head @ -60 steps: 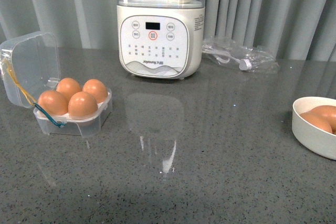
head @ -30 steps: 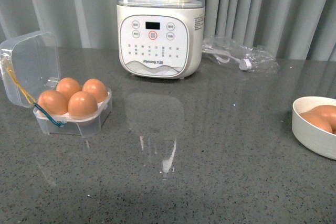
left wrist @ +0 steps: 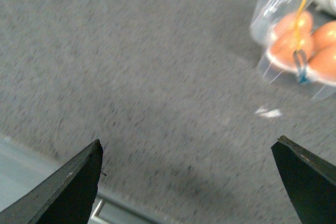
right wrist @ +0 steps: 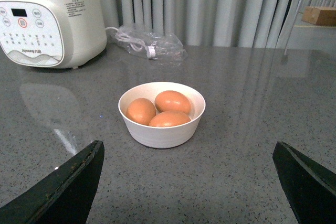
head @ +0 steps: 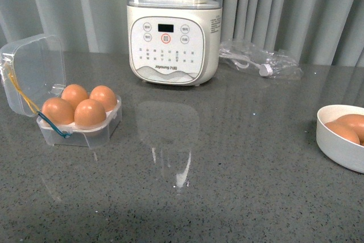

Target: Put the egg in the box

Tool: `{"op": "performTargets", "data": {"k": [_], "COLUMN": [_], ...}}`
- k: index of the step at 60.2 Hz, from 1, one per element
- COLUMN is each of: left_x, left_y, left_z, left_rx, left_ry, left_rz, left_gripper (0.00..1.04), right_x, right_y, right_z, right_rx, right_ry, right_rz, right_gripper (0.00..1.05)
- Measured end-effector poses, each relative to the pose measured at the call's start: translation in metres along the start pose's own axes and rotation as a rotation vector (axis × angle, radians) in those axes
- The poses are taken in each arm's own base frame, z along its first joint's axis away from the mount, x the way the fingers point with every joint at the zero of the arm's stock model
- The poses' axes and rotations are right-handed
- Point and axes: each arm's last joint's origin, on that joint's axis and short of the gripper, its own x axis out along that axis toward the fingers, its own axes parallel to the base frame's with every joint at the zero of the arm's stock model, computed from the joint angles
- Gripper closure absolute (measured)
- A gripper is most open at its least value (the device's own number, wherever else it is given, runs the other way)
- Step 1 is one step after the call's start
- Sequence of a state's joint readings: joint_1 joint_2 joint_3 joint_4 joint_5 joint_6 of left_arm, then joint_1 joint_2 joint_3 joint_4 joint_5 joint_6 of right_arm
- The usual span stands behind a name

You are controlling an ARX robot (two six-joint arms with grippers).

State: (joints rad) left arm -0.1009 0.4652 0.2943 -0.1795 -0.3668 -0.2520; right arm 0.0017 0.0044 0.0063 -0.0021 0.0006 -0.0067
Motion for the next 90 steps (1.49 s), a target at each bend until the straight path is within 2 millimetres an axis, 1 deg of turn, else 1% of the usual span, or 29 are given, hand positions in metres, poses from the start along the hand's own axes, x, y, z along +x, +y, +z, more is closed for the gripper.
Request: {"op": "performTargets", "data": {"k": [4, 8, 9, 15, 16, 17, 21, 28, 30, 40, 46, 55, 63, 68, 74, 90], "left_x": [0.008, 0.019, 0.024, 0.045, 0.051, 0.053, 0.07, 0.094, 0.103, 0.134, 0.147, 0.165, 0.174, 0.181, 0.183, 0.183], "left_y": [0.001, 0.003, 0.005, 0.009, 0.011, 0.011, 0.012, 0.015, 0.017, 0.03, 0.031, 0.019, 0.009, -0.002, -0.012, -0.051], "left_z": [0.012, 0.029, 0.035, 0.056, 0.06, 0.061, 0.069, 0.075, 0.078, 0.094, 0.102, 0.104, 0.103, 0.102, 0.101, 0.095], "left_rx": [0.007, 0.008, 0.015, 0.045, 0.059, 0.059, 0.115, 0.165, 0.179, 0.154, 0.147, 0.159, 0.155, 0.152, 0.153, 0.187], "left_ry": [-0.028, -0.066, -0.078, -0.107, -0.11, -0.109, -0.094, -0.046, -0.03, 0.0, 0.005, 0.027, 0.031, 0.027, 0.026, 0.027], "left_rz": [-0.043, -0.074, -0.088, -0.14, -0.146, -0.147, -0.178, -0.227, -0.246, -0.267, -0.241, -0.256, -0.267, -0.285, -0.304, -0.382], "left_gripper": [0.07, 0.07, 0.07, 0.07, 0.07, 0.07, 0.07, 0.07, 0.07, 0.07, 0.07, 0.07, 0.07, 0.07, 0.07, 0.07], "right_x": [0.0, 0.0, 0.0, 0.0, 0.0, 0.0, 0.0, 0.0, 0.0, 0.0, 0.0, 0.0, 0.0, 0.0, 0.0, 0.0], "right_y": [0.0, 0.0, 0.0, 0.0, 0.0, 0.0, 0.0, 0.0, 0.0, 0.0, 0.0, 0.0, 0.0, 0.0, 0.0, 0.0], "right_z": [0.0, 0.0, 0.0, 0.0, 0.0, 0.0, 0.0, 0.0, 0.0, 0.0, 0.0, 0.0, 0.0, 0.0, 0.0, 0.0], "right_rx": [0.0, 0.0, 0.0, 0.0, 0.0, 0.0, 0.0, 0.0, 0.0, 0.0, 0.0, 0.0, 0.0, 0.0, 0.0, 0.0], "right_ry": [0.0, 0.0, 0.0, 0.0, 0.0, 0.0, 0.0, 0.0, 0.0, 0.0, 0.0, 0.0, 0.0, 0.0, 0.0, 0.0], "right_rz": [0.0, 0.0, 0.0, 0.0, 0.0, 0.0, 0.0, 0.0, 0.0, 0.0, 0.0, 0.0, 0.0, 0.0, 0.0, 0.0], "right_gripper": [0.07, 0.07, 0.07, 0.07, 0.07, 0.07, 0.07, 0.07, 0.07, 0.07, 0.07, 0.07, 0.07, 0.07, 0.07, 0.07]}}
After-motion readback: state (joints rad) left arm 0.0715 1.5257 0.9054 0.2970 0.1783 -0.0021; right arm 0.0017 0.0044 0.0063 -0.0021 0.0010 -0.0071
